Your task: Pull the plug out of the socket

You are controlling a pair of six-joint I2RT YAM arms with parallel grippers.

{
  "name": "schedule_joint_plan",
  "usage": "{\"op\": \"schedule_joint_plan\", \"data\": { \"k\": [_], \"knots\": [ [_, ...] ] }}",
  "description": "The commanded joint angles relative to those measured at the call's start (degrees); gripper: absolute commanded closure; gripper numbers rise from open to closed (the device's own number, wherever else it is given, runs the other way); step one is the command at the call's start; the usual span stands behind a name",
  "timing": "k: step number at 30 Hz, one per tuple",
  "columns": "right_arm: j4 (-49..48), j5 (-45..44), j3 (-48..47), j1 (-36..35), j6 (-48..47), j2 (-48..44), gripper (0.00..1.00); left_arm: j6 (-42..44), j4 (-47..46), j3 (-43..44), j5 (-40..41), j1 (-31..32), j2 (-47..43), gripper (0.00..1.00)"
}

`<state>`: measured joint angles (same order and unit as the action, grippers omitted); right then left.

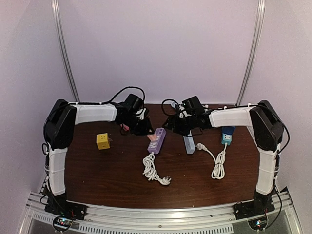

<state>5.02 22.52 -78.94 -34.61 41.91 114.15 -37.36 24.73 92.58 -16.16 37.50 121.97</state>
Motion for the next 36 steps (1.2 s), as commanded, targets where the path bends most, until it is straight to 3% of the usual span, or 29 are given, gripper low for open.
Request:
{"op": "schedule_joint_plan", "data": {
  "k": [1,15,24,30,36],
  "knots": [
    [-1.6,1.3,-2.5,-0.5,1.4,3.0,0.25,-8.8,-14.0,-5.9,-7.2,-1.2,-2.6,1.0],
    [-1.2,1.8,-4.9,-2.1,2.3,8.9,0.35,-19.2,-28.8,-15.2,-11.4,-2.3,-3.3,1.0],
    [0.1,-2.0,-5.1,-2.2,1.6,8.5,0.61,-18.5,-27.8,-13.8,-12.5,-2.3,-3.3,1.0],
    [1.8,-4.8,-5.5,-2.2,0.2,8.2,0.86,-17.3,-26.0,-11.7,-13.2,-2.3,-3.5,1.0],
    [5.4,-9.8,-6.3,-2.3,-1.9,8.1,0.93,-15.2,-21.9,-9.1,-12.3,-2.3,-4.6,1.0]
  ]
}}
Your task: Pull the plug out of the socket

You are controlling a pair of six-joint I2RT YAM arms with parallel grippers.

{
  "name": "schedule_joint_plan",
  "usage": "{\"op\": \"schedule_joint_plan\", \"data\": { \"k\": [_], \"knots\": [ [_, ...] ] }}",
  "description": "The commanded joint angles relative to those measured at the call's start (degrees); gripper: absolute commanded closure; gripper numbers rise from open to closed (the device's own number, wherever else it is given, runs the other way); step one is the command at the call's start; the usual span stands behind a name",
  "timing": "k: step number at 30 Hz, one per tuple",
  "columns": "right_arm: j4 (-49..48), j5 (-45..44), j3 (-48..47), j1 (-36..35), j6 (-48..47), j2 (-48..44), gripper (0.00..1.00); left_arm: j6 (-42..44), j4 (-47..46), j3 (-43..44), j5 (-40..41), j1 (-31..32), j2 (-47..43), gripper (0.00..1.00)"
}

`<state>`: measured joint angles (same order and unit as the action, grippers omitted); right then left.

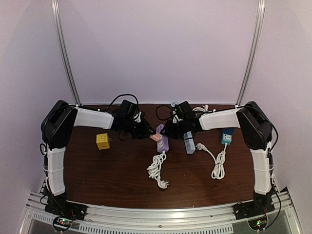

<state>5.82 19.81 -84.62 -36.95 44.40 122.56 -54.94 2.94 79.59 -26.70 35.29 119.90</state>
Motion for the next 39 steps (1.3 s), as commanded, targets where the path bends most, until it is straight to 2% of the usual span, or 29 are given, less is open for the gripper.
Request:
{"op": "schedule_joint_plan", "data": {
  "k": [1,11,24,34,39],
  "knots": [
    [4.9,-7.4,-0.7,0.0,-4.5,-0.1,0.93,2.8,0.6,4.4,-1.5,-0.2,-2.8,1.0],
    [1.9,-5.3,0.9,0.2,-3.7,0.2,0.93,7.4,7.0,6.2,0.6,-0.4,-5.1,1.0],
    [-2.4,0.5,1.7,0.6,-1.2,0.8,0.87,9.1,8.1,4.5,2.6,-2.0,-7.5,0.99],
    [-5.7,7.4,0.5,1.3,2.9,3.0,0.68,6.9,4.3,6.2,5.3,-5.4,-4.6,0.99],
    [-5.7,7.4,-1.7,1.5,2.9,3.6,0.52,5.5,0.7,7.5,5.7,-6.2,-1.7,0.99]
  ]
}}
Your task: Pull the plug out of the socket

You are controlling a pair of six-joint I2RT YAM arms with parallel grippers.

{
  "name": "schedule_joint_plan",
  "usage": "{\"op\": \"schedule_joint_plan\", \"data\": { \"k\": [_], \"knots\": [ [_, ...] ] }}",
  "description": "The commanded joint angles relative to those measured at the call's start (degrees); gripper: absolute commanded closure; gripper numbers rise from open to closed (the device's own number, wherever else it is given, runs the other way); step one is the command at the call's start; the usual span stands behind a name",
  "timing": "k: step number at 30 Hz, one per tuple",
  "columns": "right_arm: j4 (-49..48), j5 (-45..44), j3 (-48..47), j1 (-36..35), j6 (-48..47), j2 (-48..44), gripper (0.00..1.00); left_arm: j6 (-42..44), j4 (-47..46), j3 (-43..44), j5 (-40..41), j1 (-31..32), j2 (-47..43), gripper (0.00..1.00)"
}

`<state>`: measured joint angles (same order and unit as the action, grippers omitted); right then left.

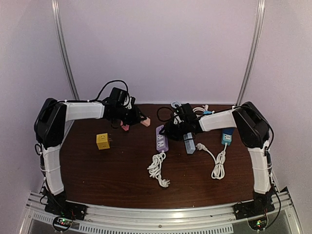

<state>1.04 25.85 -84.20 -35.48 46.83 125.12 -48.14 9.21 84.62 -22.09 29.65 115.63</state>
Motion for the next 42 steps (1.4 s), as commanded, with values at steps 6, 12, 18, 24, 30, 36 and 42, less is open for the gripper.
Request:
{"op": "schedule_joint_plan", "data": {
  "k": [6,12,18,24,30,36,42],
  "knots": [
    [2.5,0.1,-3.9,0.4,-1.3,0.6,0.38,-2.3,-8.6,7.5,1.9,-1.4,8.0,0.99],
    [8.2,-3.4,-5.7,0.5,-5.8,-1.8,0.19,-2.6,-8.8,13.1,1.9,-2.8,13.7,0.97],
    [12.2,-6.6,-5.7,0.9,-9.2,-5.5,0.12,-0.5,-4.2,22.1,2.5,-3.8,20.3,0.9],
    [14.6,-9.9,-3.6,1.2,-10.9,-11.8,0.09,0.9,0.1,30.2,2.7,-4.4,26.2,0.88],
    [14.9,-13.9,1.6,2.9,-12.3,-18.6,0.05,1.4,3.1,35.6,2.0,-5.1,29.5,0.8],
    [14.5,-15.0,8.3,7.5,-13.4,-25.0,0.03,1.8,5.8,36.9,1.0,-5.8,31.1,0.78],
    [15.8,-17.3,11.8,11.6,-14.5,-28.8,0.03,2.8,8.4,37.4,1.1,-6.5,31.1,0.73]
  ]
}}
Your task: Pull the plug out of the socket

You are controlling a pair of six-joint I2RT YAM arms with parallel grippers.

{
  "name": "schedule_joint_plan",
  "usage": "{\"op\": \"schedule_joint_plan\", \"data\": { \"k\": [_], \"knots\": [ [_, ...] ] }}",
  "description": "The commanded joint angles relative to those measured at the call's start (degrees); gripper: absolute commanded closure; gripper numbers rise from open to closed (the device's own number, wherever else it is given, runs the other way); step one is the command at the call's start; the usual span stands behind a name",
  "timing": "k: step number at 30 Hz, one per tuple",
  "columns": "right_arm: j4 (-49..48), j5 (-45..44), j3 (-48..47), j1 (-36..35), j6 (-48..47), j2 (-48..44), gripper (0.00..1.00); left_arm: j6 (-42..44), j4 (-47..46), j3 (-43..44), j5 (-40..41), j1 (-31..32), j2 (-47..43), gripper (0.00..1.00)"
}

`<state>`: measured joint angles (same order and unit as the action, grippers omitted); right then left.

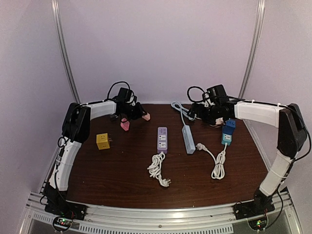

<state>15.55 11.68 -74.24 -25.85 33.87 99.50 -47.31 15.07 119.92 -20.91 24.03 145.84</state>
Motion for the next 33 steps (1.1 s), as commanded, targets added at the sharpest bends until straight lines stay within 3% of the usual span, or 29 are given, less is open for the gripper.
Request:
{"op": "schedule_joint_plan", "data": {
  "k": [1,6,11,25,33],
  "knots": [
    [1.6,-3.6,2.2,2.7,-1.7,-3.5,0.03,2.2,3.1,2.3,-0.1,-1.0,0.9,0.71],
    [2.6,-5.4,3.6,6.2,-2.7,-4.7,0.03,3.7,6.2,2.8,0.1,-1.6,0.6,0.52],
    [3.4,-7.3,3.7,8.8,-3.4,-4.7,0.03,5.2,7.0,2.3,0.6,-1.9,-0.9,0.39],
    [10.9,-23.4,3.2,14.5,-7.3,-3.3,0.01,10.0,6.6,-3.1,-0.4,-0.6,-12.2,0.26],
    [10.7,-21.6,1.7,16.3,-8.3,2.2,0.0,10.2,3.0,-13.4,-1.0,2.7,-22.0,0.22]
  ]
}}
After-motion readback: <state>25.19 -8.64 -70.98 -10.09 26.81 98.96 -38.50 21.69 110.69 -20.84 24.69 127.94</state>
